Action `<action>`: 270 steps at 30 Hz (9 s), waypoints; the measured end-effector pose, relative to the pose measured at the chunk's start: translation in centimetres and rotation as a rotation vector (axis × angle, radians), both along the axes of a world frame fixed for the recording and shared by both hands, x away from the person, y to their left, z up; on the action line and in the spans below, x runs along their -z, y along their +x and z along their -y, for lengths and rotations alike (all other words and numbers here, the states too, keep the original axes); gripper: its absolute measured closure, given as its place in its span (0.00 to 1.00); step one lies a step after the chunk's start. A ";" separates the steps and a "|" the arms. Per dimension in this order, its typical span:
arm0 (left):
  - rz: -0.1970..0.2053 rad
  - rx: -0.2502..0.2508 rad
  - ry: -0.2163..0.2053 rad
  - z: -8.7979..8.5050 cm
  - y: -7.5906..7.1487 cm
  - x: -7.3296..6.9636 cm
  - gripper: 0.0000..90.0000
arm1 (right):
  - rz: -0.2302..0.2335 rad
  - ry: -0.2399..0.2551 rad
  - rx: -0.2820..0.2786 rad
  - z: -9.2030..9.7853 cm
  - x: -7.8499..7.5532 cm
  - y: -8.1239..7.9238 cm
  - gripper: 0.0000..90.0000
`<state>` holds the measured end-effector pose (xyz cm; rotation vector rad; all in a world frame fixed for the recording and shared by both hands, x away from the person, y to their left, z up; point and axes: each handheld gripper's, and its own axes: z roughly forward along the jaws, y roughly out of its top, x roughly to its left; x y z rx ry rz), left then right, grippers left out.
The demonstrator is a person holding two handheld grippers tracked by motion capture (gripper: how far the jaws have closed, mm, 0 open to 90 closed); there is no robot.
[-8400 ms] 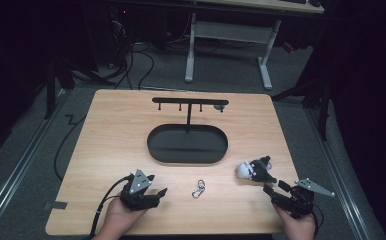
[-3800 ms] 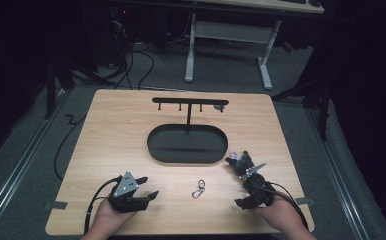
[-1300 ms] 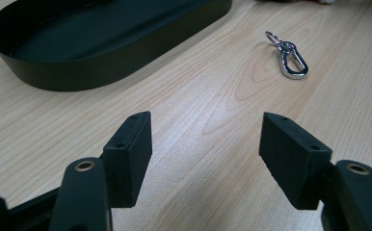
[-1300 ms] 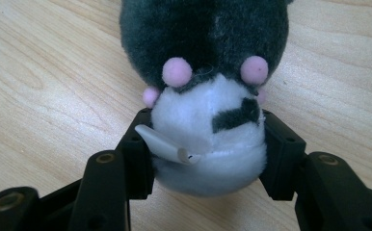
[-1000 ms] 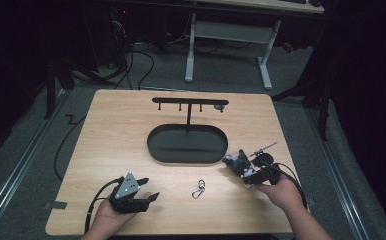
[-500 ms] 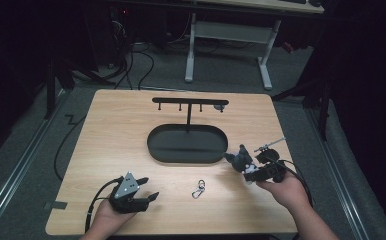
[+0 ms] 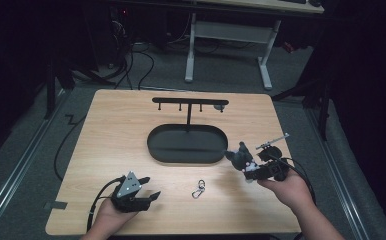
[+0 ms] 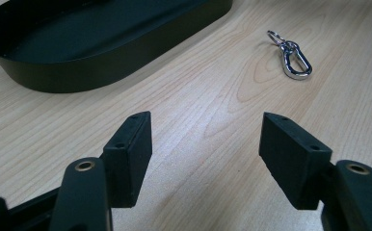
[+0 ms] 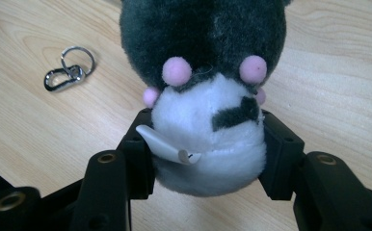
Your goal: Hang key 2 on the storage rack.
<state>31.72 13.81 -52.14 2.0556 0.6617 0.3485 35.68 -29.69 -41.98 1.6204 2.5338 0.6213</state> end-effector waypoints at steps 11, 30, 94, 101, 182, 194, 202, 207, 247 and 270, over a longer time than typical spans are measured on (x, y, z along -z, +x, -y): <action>0.005 0.001 -0.006 -0.4 -0.5 -0.3 0.41 | 0.012 0.012 -0.003 -1.0 -0.8 0.4 0.55; 0.020 0.010 0.001 -0.3 -0.6 -0.4 0.41 | 0.042 0.000 -0.030 -2.7 -3.5 2.5 0.55; 0.020 0.022 0.008 -0.1 -0.5 -0.3 0.41 | 0.142 0.057 0.080 -2.7 -9.7 6.9 0.55; 0.020 0.024 0.012 -0.2 -0.5 -0.3 0.41 | 0.137 0.028 0.124 -1.6 -7.9 7.2 0.55; -0.003 0.027 0.012 0.7 -0.9 0.0 0.41 | 0.389 0.172 0.007 -4.4 9.3 -6.1 0.64; -0.002 -0.055 0.012 -2.2 -2.3 0.0 0.41 | 0.395 0.213 -0.256 -12.4 9.4 -5.7 1.00; 0.004 -0.072 0.002 -3.0 -2.7 -0.2 0.41 | 0.370 0.133 -0.264 -13.1 10.2 -4.9 1.00; 0.009 -0.045 -0.002 -2.2 -2.4 -0.4 0.41 | 0.375 0.124 -0.221 -11.1 10.2 -5.4 1.00; -0.009 0.030 -0.017 0.7 -1.5 -0.3 0.41 | 0.356 0.073 -0.070 -5.0 9.8 -8.7 0.97; -0.002 0.051 0.004 1.0 -1.5 -0.3 0.41 | 0.356 0.040 0.077 0.1 9.9 -10.1 0.96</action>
